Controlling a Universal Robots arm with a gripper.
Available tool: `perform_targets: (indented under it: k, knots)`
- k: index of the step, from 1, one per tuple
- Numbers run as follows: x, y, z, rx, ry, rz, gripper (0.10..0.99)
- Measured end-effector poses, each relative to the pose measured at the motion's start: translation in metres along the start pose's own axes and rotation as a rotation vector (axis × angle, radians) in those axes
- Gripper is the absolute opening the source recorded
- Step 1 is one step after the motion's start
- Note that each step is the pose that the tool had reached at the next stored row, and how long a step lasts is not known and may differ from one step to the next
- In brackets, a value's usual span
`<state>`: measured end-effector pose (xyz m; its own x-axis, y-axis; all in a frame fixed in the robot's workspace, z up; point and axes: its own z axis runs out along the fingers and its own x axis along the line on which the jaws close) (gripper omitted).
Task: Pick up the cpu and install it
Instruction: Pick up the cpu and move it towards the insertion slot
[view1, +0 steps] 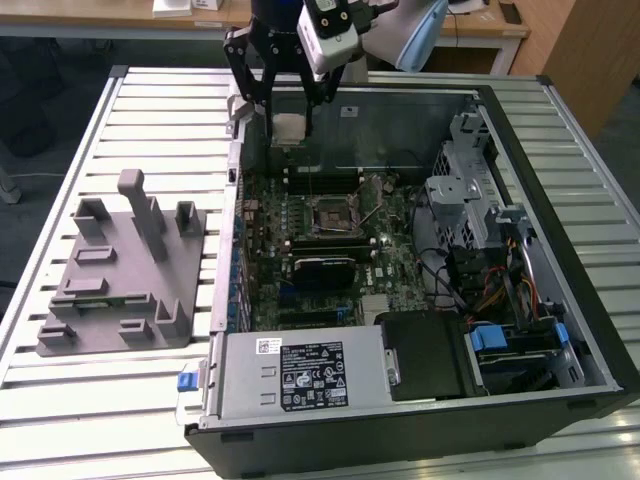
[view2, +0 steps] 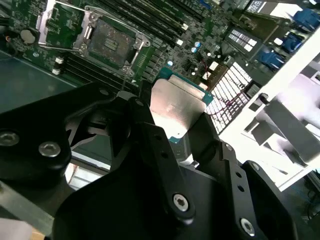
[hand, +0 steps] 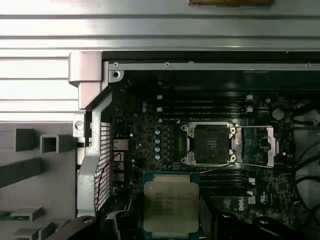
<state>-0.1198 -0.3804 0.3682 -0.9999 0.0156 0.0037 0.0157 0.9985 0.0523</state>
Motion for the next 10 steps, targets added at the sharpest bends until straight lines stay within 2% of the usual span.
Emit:
perform_targets:
  k: [10]
  knots:
    - [-0.0292,0.0069,0.0012,0.0,0.0001,0.0,0.541]
